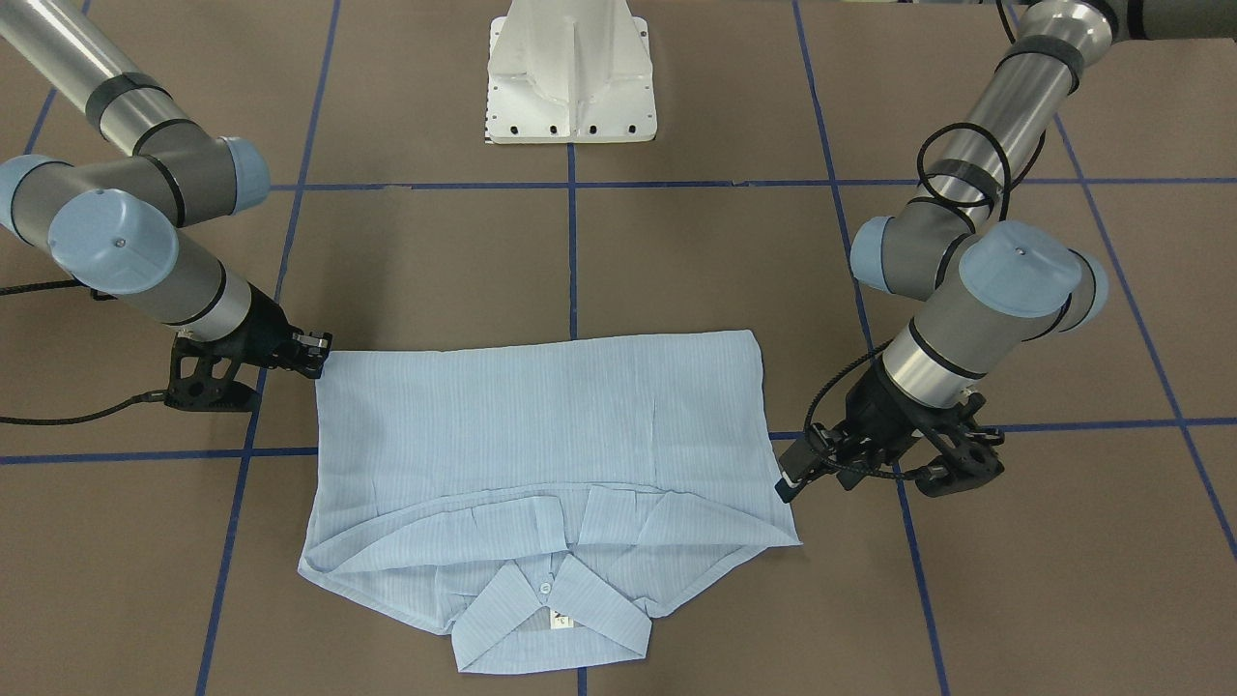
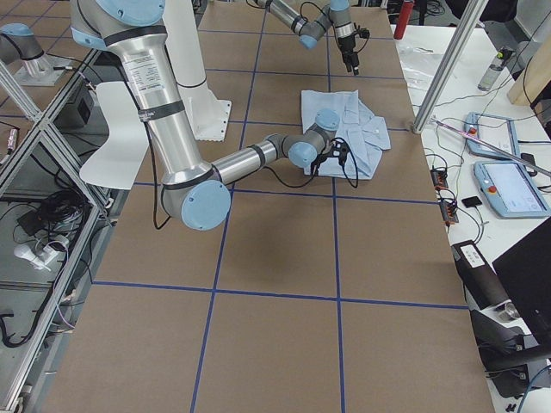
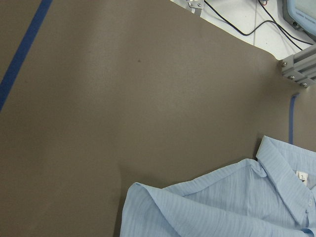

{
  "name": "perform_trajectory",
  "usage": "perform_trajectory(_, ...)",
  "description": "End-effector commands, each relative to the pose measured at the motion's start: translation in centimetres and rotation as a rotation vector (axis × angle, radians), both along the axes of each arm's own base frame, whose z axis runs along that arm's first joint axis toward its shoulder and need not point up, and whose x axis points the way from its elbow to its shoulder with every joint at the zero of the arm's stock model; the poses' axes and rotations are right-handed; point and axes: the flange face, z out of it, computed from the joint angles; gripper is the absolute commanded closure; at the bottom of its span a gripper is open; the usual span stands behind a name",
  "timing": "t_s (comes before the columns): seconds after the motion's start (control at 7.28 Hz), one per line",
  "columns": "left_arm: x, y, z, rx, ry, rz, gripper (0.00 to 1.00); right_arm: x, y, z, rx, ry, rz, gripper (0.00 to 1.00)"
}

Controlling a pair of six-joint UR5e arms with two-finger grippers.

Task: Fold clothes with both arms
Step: 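Lower the right gripper to the folded shirt's side edge and grasp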

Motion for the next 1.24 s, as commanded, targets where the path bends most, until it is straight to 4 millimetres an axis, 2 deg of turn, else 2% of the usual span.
perform_trajectory(0.0, -0.2, 0.2, 0.1, -0.001, 0.003, -0.002, 0.00, 1.5, 2.5, 0.0, 0.009, -0.012, -0.012, 1.00)
perform_trajectory(0.14, -0.2, 0.2, 0.1, -0.002, 0.002, -0.003, 0.00, 0.9, 2.9, 0.1, 0.010, -0.007, -0.019, 1.00)
perform_trajectory(0.27, -0.2, 0.2, 0.1, -0.002, 0.002, -0.002, 0.00, 0.4, 2.9, -0.6, 0.018, -0.014, -0.024, 1.00)
perform_trajectory(0.41, -0.3, 0.3, 0.5, -0.007, -0.001, -0.002, 0.00, -0.7, 2.7, -1.1, 0.021, -0.016, -0.033, 0.62)
perform_trajectory(0.55, -0.3, 0.3, 0.5, -0.004, -0.001, -0.001, 0.00, -1.0, 2.3, -1.4, 0.029, -0.017, -0.029, 0.01)
perform_trajectory(0.82, -0.3, 0.3, 0.5, -0.004, -0.001, -0.001, 0.00, -1.1, 2.3, -1.7, 0.045, -0.022, -0.032, 0.00)
perform_trajectory(1.1, -0.4, 0.4, 0.5, -0.003, 0.000, -0.001, 0.00, -2.9, 3.1, -0.6, 0.075, 0.030, -0.022, 0.00)
